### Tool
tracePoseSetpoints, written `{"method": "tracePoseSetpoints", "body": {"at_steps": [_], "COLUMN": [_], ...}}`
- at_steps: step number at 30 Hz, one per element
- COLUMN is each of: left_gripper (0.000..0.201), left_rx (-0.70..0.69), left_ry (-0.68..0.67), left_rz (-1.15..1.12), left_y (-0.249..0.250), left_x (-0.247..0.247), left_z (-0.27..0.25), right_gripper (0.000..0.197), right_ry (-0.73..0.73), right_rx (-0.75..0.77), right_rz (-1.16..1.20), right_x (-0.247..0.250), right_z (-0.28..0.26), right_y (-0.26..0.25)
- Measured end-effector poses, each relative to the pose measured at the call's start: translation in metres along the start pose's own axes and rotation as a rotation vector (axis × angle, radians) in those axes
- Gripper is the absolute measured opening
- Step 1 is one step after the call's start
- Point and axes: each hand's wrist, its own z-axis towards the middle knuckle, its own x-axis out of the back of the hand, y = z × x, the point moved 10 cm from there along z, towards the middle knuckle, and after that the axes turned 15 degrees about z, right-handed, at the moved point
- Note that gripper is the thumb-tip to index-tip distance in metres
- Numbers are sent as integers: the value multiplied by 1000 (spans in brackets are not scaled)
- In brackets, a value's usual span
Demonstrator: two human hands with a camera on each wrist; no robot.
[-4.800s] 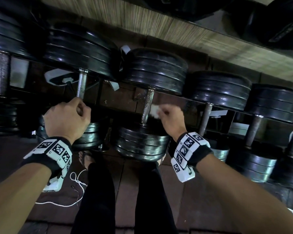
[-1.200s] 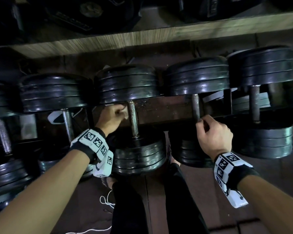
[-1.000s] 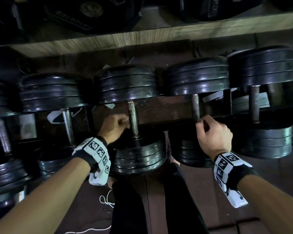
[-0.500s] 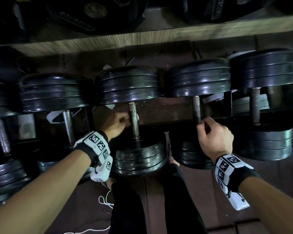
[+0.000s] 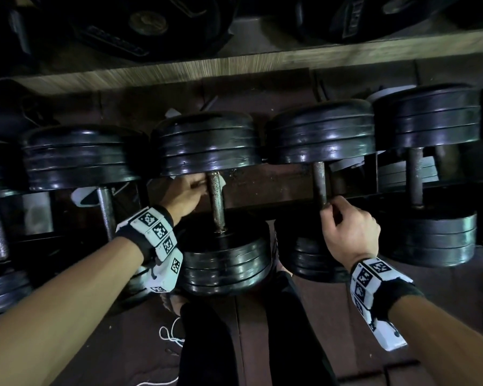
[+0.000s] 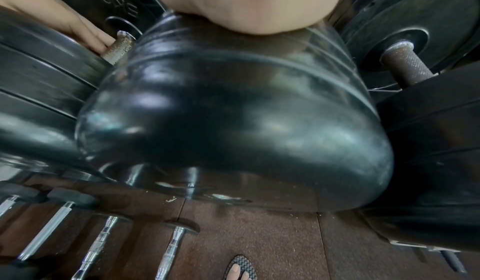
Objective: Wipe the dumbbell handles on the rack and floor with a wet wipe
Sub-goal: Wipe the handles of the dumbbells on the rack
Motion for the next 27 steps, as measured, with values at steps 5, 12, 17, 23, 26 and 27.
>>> {"method": "tracePoseSetpoints", "body": {"at_steps": [5,12,17,23,26,27], "left_gripper": [27,26,25,18,16,18], "left_rx": [59,26,25,32,91,93], "left_ry": [161,63,68,28,27,-1], "left_rz": [215,339,344,297,246,257], "left_y": [-22,-7,-15,-7,-17,-22], "left_x": [1,-4,-3,-11,-14,-15], "left_z": [-22,-11,-40,-34,-41,-46], "right_gripper": [32,35,21,27,24,21], "right_ry": [7,-10,-20,-1,4,-3], "right_rx": [10,27,7,17,11,2], "right_rz": [1,-13,-11,-29,-31,-29], "right_x": [-1,-3,-4,-4,-3,-3], "right_z": [1,2,2,2,2,2], "right_y": [2,0,2,2,1,2]}}
